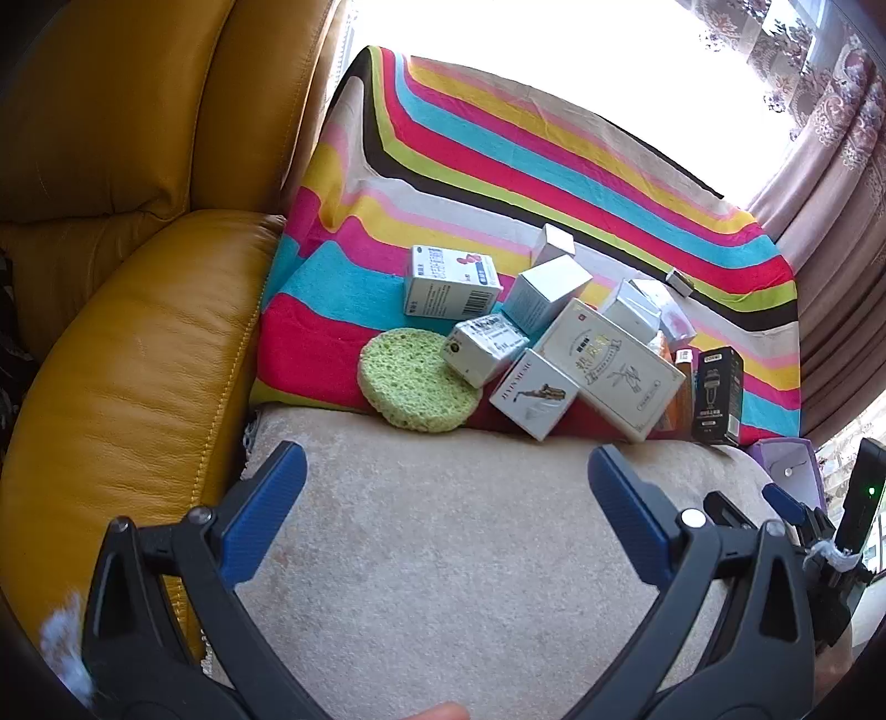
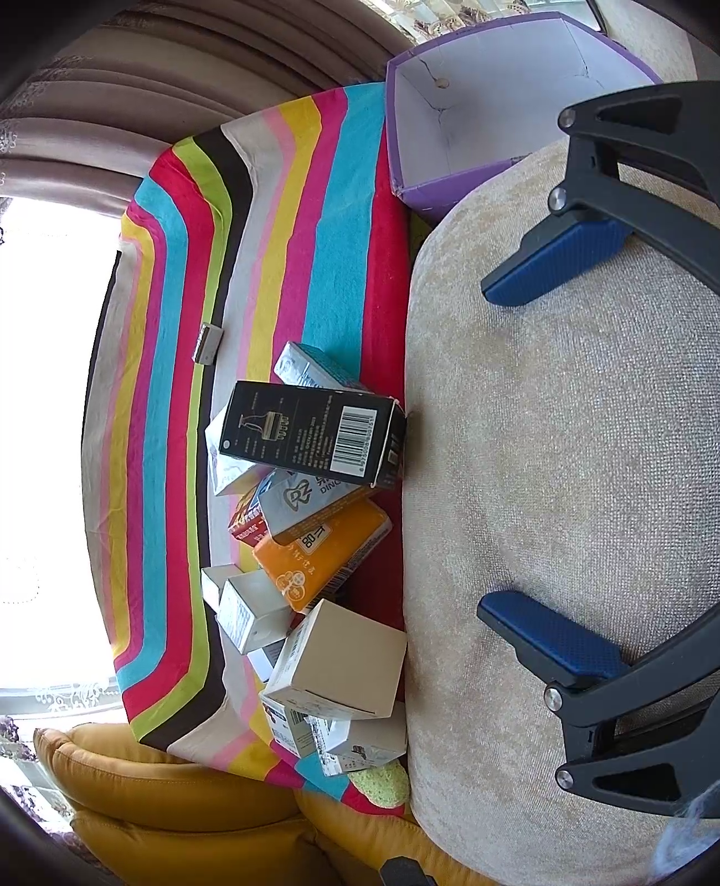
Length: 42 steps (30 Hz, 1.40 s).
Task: Organize objects
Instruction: 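Move both tools toward the small boxes on the striped cloth, then grasp a grey box with the left tool while the right tool grasps a small tan box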
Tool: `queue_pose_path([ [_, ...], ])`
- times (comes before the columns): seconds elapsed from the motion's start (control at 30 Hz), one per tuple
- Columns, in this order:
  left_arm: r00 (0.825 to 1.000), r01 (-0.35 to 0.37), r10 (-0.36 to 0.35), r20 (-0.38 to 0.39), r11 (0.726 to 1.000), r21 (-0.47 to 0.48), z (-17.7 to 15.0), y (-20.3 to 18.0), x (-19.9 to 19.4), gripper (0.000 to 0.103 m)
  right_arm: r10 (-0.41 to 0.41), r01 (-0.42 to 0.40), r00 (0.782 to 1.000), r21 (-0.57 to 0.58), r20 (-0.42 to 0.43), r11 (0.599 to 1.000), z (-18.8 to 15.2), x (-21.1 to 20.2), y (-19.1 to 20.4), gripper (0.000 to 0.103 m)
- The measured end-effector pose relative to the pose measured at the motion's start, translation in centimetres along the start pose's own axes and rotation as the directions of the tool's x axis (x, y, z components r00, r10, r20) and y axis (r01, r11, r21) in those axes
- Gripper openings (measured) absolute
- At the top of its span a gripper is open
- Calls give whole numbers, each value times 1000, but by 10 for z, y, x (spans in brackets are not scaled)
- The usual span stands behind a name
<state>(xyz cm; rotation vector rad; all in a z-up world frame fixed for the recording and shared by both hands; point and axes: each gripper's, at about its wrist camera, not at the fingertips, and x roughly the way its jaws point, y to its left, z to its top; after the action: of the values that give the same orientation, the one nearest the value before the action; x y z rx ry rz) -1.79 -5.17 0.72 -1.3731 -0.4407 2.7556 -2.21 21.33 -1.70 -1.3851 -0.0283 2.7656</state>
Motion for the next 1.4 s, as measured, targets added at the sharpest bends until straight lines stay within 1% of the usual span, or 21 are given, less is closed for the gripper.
queue_pose_path([
  [0.1, 999, 20, -20, -25, 1000, -10, 7, 11, 4, 102, 30, -30, 1000, 13, -6, 999, 0, -2, -5, 103],
  [0.17, 999, 35, -35, -29, 999, -7, 11, 10, 1, 102, 77, -76, 996, 11, -53, 997, 6, -1, -10, 103],
  [0.23, 998, 42, -42, -46, 999, 17, 22, 8, 7, 102, 149, -149, 985, 13, -92, 989, 12, -2, -18, 103],
  [0.3, 998, 50, -49, -45, 998, 33, 34, 6, 10, 100, 229, -227, 967, 23, -109, 974, 17, -7, -28, 103],
  [0.33, 998, 53, -52, -36, 998, 41, 41, 4, 10, 99, 262, -261, 959, 28, -109, 965, 21, -11, -34, 103],
  [0.37, 999, 51, -50, -22, 997, 51, 49, 0, 9, 99, 275, -273, 958, 32, -87, 961, 27, -16, -41, 103],
  [0.47, 998, 63, -65, 23, 993, 95, 75, -15, 9, 99, 217, -217, 975, -11, 39, 976, 55, -35, -63, 103],
  [0.53, 996, 80, -83, 21, 989, 126, 96, -29, 18, 99, 146, -145, 983, -18, 114, 989, 79, -38, -79, 103],
  [0.57, 996, 90, -91, 2, 987, 132, 107, -36, 27, 99, 130, -131, 981, -6, 146, 991, 93, -34, -88, 103],
  [0.63, 993, 116, -118, 2, 978, 171, 126, -55, 41, 99, 120, -124, 980, 14, 161, 992, 121, -19, -104, 103],
  [0.7, 990, 139, -130, -58, 973, 185, 142, -70, 66, 98, 100, -103, 983, 11, 155, 995, 147, 2, -116, 103],
  [0.77, 981, 183, -167, -96, 964, 192, 156, -86, 86, 93, 80, -80, 985, -6, 155, 997, 168, 25, -121, 103],
  [0.87, 975, 193, -166, -148, 962, 191, 172, -104, 120, 90, 99, -92, 985, -56, 142, 994, 190, 64, -124, 103],
  [0.93, 971, 180, -142, -191, 964, 197, 177, -112, 145, 87, 97, -83, 987, -111, 132, 990, 203, 90, -122, 103],
  [1.03, 967, 147, -89, -239, 960, 237, 180, -125, 175, 86, 90, -64, 990, -220, 108, 973, 218, 128, -114, 103],
  [1.1, 962, 134, -63, -266, 957, 258, 179, -130, 191, 86, 103, -74, 990, -273, 92, 959, 227, 149, -112, 103],
  [1.2, 955, 105, -17, -297, 954, 281, 176, -133, 212, 84, 134, -104, 988, -307, 80, 946, 240, 177, -113, 102],
  [1.23, 953, 106, -14, -304, 951, 290, 174, -135, 217, 80, 147, -118, 987, -319, 68, 941, 245, 185, -113, 99],
  [1.3, 946, 108, -4, -325, 947, 303, 170, -138, 226, 73, 136, -116, 990, -340, 36, 933, 250, 203, -110, 89],
  [1.37, 942, 110, 1, -335, 943, 313, 168, -139, 232, 59, 127, -117, 992, -349, 4, 930, 252, 218, -109, 74],
  [1.4, 940, 110, 4, -340, 942, 317, 168, -139, 237, 54, 129, -126, 992, -350, -15, 928, 252, 227, -111, 70],
])
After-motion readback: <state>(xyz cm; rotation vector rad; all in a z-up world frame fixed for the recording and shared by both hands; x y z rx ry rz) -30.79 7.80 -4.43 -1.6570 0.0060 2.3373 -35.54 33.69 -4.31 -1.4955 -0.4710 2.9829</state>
